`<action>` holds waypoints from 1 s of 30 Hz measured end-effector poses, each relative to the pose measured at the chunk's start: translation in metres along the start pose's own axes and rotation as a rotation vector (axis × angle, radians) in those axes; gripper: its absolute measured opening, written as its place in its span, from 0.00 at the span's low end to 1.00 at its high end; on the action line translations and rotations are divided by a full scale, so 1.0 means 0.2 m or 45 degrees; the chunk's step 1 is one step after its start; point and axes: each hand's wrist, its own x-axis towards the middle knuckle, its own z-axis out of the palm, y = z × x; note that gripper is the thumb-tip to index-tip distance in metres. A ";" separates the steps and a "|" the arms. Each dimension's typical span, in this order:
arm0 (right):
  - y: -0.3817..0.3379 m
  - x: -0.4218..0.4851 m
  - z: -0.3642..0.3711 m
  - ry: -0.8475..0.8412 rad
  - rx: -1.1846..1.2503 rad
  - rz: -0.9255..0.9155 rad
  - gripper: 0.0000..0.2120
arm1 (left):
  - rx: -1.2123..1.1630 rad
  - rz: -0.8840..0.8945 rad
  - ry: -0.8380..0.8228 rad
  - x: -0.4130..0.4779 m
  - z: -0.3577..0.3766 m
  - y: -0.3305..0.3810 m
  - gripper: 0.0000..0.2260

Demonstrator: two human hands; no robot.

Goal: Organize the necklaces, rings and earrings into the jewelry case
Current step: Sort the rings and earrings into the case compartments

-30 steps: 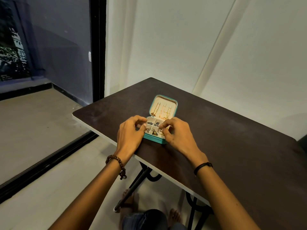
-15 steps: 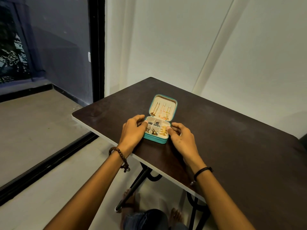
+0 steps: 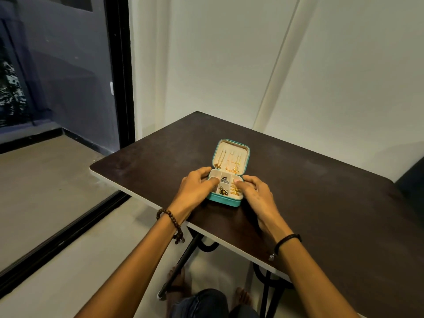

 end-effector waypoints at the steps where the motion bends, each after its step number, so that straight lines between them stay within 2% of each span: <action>1: 0.01 -0.01 -0.05 0.019 0.006 0.006 0.18 | -0.006 0.009 -0.027 -0.01 0.04 0.02 0.22; 12: 0.12 -0.13 -0.58 0.211 -0.028 0.049 0.13 | -0.052 0.034 -0.322 -0.13 0.48 0.14 0.23; 21: 0.21 -0.19 -0.73 0.259 -0.004 0.039 0.13 | -0.037 0.029 -0.463 -0.16 0.64 0.13 0.25; 23: 0.23 -0.18 -0.74 0.268 0.009 0.034 0.13 | 0.047 0.072 -0.504 -0.14 0.63 0.12 0.30; 27: 0.25 -0.14 -0.75 0.303 0.047 0.010 0.13 | 0.588 0.185 -0.583 -0.06 0.57 0.06 0.53; 30: 0.25 -0.10 -0.76 0.327 0.060 -0.028 0.14 | 0.766 0.254 -0.636 -0.02 0.55 0.02 0.59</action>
